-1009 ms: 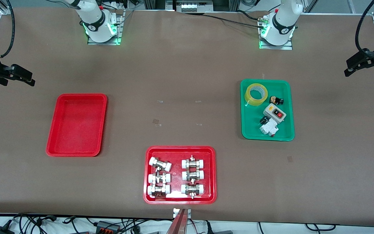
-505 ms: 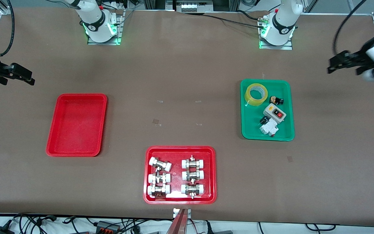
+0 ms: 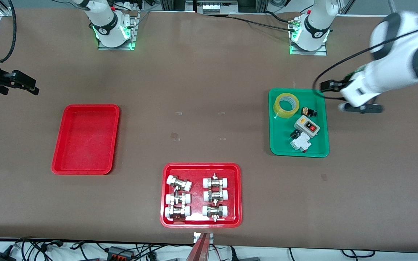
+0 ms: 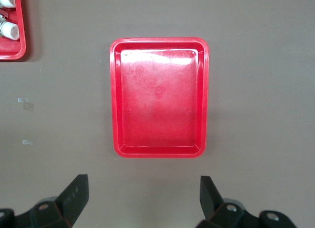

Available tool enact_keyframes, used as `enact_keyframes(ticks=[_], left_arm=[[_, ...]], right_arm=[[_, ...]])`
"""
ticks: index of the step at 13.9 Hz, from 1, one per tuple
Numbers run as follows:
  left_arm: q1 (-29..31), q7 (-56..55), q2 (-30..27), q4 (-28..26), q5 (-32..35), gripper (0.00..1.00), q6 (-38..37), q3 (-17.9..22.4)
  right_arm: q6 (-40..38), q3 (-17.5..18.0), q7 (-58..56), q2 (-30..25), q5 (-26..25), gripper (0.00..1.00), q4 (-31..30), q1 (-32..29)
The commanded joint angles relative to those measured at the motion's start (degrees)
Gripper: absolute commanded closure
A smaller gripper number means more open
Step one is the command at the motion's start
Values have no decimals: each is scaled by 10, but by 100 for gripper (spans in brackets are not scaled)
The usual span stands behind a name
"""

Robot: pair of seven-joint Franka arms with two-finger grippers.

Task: Left arm passes tape to right arm into tray
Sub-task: 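Move the left gripper toward the tape roll on the green tray, then lower the left gripper and grasp the yellow tape roll's rim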

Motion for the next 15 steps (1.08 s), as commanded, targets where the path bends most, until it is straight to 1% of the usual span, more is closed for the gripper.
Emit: enact_keyframes(ticks=[1, 2, 5, 7, 9, 10, 12, 13, 15], left_arm=[[2, -19, -3, -107, -9, 0, 111, -19], [1, -20, 12, -122, -9, 0, 132, -19], [-2, -48, 69, -133, -9, 0, 164, -20], [-8, -88, 108, -135, -9, 0, 199, -43], [-10, -106, 139, -136, -9, 0, 224, -51], [-10, -106, 147, -137, -9, 2, 225, -52], [-10, -106, 148, -147, -9, 16, 233, -52], [-9, -107, 149, -151, -9, 26, 233, -52], [-9, -107, 151, -152, -9, 49, 232, -52]], right_arm=[[-7, 6, -7, 4, 0, 0, 10, -6], [-8, 6, -7, 4, 0, 0, 9, -6], [0, 5, -7, 9, 2, 0, 10, -7], [-1, 5, -7, 10, 3, 0, 10, -8], [1, 5, -7, 11, 3, 0, 10, -8], [2, 5, -7, 11, 3, 0, 10, -8], [3, 5, -7, 11, 3, 0, 10, -9], [3, 5, -7, 11, 3, 0, 10, -8], [3, 5, -7, 11, 3, 0, 10, -8]])
